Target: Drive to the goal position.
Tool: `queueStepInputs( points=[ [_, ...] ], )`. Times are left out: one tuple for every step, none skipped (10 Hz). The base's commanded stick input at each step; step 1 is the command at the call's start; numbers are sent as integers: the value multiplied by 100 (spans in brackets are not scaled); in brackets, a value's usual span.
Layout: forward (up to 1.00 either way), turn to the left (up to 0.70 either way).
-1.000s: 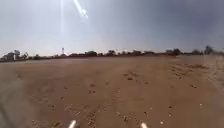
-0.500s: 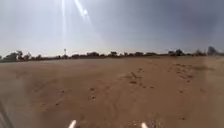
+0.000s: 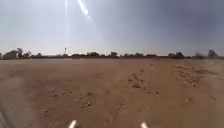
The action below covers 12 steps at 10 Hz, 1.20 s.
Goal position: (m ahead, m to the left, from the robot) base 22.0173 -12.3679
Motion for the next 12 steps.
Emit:
queueStepInputs(
  points=[
    [50, 0],
    [50, 0],
    [50, 0],
    [50, 0],
    [50, 0],
    [50, 0],
    [50, 0],
    [50, 0],
    [50, 0],
    [50, 0],
    [50, 0],
    [50, 0]
  ],
)
